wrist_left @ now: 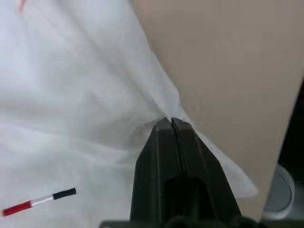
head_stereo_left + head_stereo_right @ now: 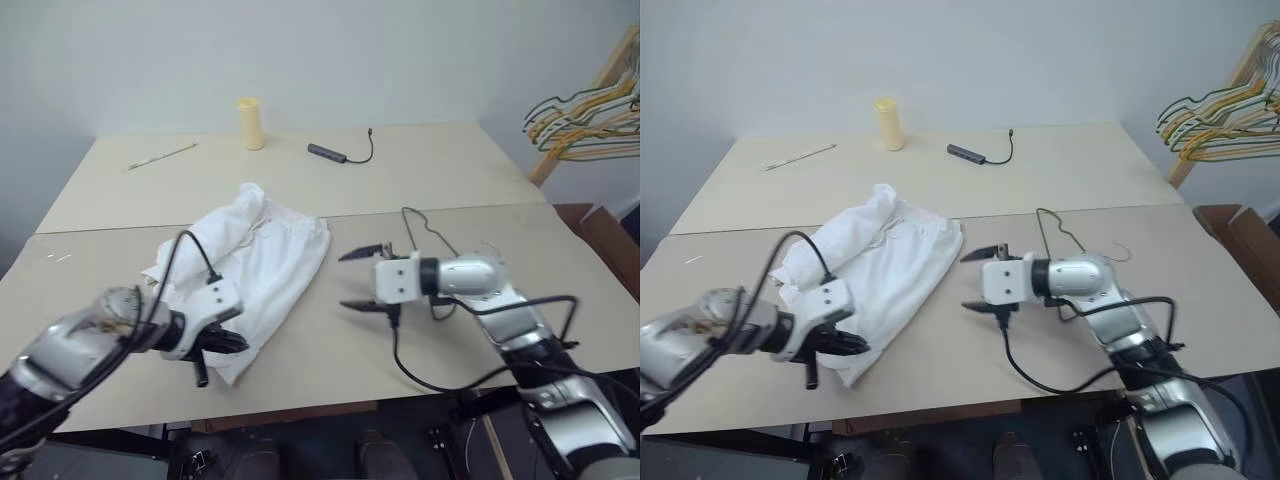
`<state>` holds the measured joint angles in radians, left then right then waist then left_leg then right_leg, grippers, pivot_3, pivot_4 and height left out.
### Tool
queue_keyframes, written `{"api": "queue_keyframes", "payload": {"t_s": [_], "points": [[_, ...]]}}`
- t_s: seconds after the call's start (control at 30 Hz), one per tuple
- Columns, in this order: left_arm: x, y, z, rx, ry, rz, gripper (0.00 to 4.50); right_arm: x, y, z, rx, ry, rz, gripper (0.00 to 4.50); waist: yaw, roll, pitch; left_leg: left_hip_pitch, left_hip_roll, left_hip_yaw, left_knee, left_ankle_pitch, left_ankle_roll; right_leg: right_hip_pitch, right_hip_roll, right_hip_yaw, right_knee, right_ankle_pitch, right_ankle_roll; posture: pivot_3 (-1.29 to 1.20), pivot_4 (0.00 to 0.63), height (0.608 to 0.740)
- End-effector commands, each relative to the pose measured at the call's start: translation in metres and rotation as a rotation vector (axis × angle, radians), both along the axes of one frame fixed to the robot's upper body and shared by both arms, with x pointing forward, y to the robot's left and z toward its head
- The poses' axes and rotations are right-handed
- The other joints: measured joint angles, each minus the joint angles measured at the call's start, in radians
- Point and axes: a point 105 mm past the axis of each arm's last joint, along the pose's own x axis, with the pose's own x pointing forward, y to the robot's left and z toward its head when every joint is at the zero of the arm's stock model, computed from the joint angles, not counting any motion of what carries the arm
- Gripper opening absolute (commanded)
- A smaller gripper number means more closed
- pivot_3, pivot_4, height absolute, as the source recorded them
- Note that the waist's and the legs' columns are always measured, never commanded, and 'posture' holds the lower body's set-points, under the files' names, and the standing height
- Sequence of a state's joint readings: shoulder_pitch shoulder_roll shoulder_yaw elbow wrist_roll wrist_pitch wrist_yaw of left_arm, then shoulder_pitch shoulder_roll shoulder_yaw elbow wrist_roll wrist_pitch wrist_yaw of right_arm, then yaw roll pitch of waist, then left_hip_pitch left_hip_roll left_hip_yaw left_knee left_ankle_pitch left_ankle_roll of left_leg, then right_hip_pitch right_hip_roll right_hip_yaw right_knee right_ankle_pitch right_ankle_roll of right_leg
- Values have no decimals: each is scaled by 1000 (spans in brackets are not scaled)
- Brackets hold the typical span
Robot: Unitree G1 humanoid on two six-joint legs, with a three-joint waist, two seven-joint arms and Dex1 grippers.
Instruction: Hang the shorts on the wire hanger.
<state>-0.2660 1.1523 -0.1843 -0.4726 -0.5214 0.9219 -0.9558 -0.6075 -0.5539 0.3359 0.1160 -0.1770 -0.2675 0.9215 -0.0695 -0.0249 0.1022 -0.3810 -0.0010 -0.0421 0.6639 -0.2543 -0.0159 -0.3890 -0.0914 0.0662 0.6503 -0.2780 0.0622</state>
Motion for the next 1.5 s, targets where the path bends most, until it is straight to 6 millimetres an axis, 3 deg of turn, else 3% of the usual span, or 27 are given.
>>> {"api": "queue_keyframes", "payload": {"t_s": [0.03,0.4,0.73,0.83,1.07,1.17,1.27,1.37,1.5], "points": [[-3,7,29,-35,-99,-61,17,26,13,4,-14,-250,-35,4170,3,0,0,0,0,2,0,0,0,0,0,0,0,0,0,7,38,740],[-22,29,54,-62,-144,-38,17,65,49,-29,-108,-479,-24,4170,1,-1,0,-2,0,3,-2,2,-4,-3,0,0,3,0,0,100,34,740],[-41,30,48,-59,-111,-60,17,79,71,-19,-104,-541,-41,4170,0,-1,-1,1,1,2,-3,4,-7,-3,2,0,8,0,0,118,31,740],[-42,31,46,-51,-108,-54,0,74,75,-21,-119,-539,4,3515,0,-1,-1,2,1,1,-3,5,-8,-3,2,0,11,0,0,122,32,740],[-45,32,41,-40,-92,-50,0,69,73,-28,-164,-531,64,1036,0,-1,-1,5,1,-3,-3,5,-8,-2,2,0,13,0,-1,119,35,740],[-49,34,34,-20,-79,-57,0,73,60,-28,-176,-529,45,20,0,-1,-1,5,1,-5,-3,5,-8,-2,2,1,13,0,-1,114,39,740],[-50,39,26,9,-85,-61,0,74,38,-28,-195,-499,31,20,1,-1,-1,5,1,-6,-3,5,-8,-2,2,1,13,0,-1,96,44,740],[-42,45,24,26,-143,-52,0,71,1,-29,-248,-416,24,20,15,-1,-1,5,0,-5,-3,5,-8,-1,2,0,12,-1,-1,72,44,740],[-26,51,30,52,-229,-101,0,49,-43,-20,-308,-315,49,20,29,-2,-1,5,0,0,-3,5,-8,1,1,-2,10,-1,-1,41,39,740]]}}
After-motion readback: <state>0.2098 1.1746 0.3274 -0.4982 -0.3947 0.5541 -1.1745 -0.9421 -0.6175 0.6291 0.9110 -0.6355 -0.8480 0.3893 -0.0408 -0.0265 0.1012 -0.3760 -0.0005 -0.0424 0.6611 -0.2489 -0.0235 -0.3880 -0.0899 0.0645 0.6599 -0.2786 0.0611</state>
